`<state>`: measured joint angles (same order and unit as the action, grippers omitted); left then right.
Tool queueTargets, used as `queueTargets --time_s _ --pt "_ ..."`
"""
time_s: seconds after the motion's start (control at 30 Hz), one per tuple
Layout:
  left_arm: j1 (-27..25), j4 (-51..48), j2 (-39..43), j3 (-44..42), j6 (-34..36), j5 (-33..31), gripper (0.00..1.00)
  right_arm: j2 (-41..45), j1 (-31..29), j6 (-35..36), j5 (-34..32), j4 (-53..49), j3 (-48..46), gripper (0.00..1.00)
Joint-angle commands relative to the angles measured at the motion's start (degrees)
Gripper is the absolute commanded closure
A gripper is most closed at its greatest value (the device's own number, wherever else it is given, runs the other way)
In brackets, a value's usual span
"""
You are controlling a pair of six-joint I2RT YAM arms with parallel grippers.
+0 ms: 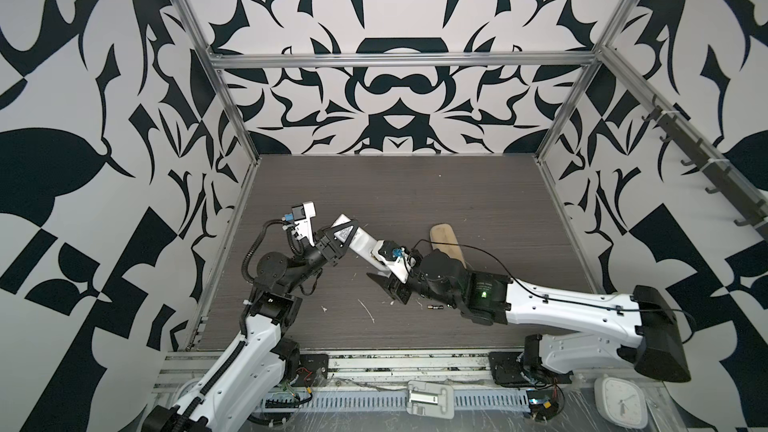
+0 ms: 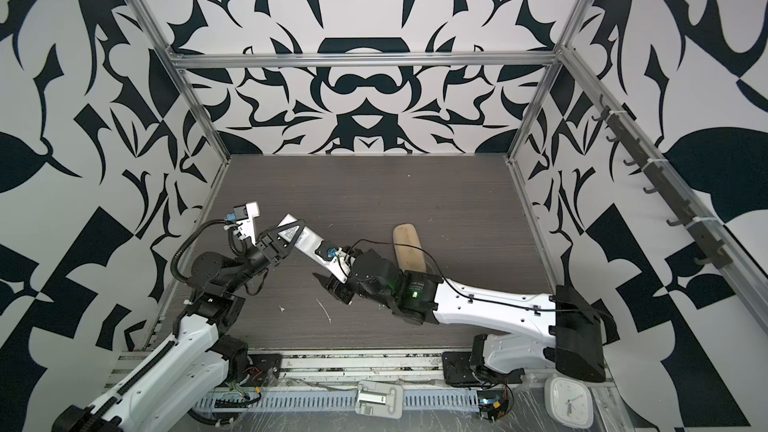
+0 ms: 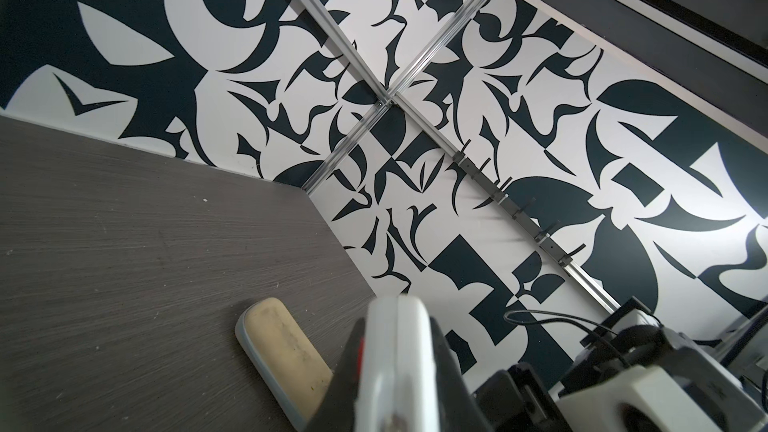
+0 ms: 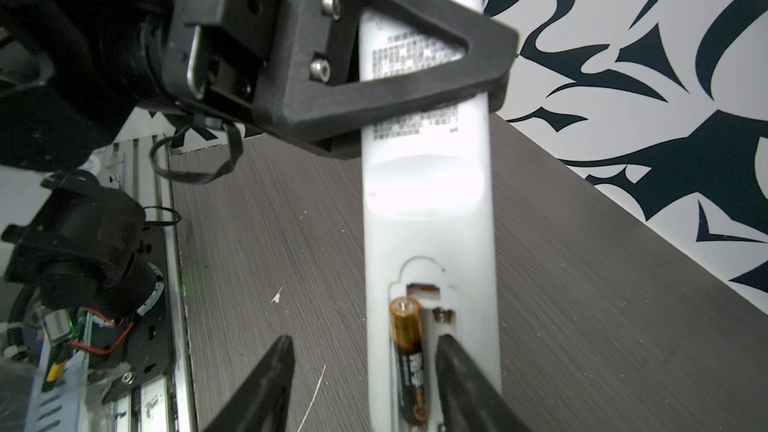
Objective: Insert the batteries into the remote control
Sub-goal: 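Press the battery into the remote's compartment with the right gripper, then open the right gripper and draw it back from the remote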
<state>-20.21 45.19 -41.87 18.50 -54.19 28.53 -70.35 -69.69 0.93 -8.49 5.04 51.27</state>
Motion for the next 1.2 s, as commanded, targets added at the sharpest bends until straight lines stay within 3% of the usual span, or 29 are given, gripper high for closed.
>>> queueTargets --time_s 0.0,0.13,0.33,0.43,0.53,0.77,1.03,1.17 --pt "0.08 3.14 1.39 1.63 -0.11 2.59 1.0 6.15 -0.17 -1.31 -0.99 -4.89 3.23 0.33" --pt "0.08 2.1 1.84 2.59 1.12 5.7 1.0 11.12 -0.18 0.05 -0.91 -15.08 6.94 0.29" --pt "0.08 4.08 1.3 4.47 0.13 12.14 1.0 13.45 1.78 2.79 5.84 -29.2 15.87 0.18" --pt "0.08 4.69 1.11 5.28 -0.51 14.1 1.0 10.99 8.41 2.12 19.36 -33.5 18.82 0.17" --pt "0.12 4.91 1.35 5.5 -0.82 15.37 1.0 7.55 14.36 1.75 29.91 -34.3 19.56 0.16" --pt "0.09 3.77 2.24 5.94 -0.78 16.99 1.0 0.31 16.51 3.7 38.25 -34.2 21.67 0.07" --pt "0.16 2.67 1.79 6.3 -0.06 17.4 1.0 -1.41 16.57 1.44 43.57 -29.33 20.02 0.0" --pt "0.1 2.54 1.62 6.38 0.11 17.43 1.0 -2.3 16.67 -1.34 42.47 -24.91 18.26 0.01"
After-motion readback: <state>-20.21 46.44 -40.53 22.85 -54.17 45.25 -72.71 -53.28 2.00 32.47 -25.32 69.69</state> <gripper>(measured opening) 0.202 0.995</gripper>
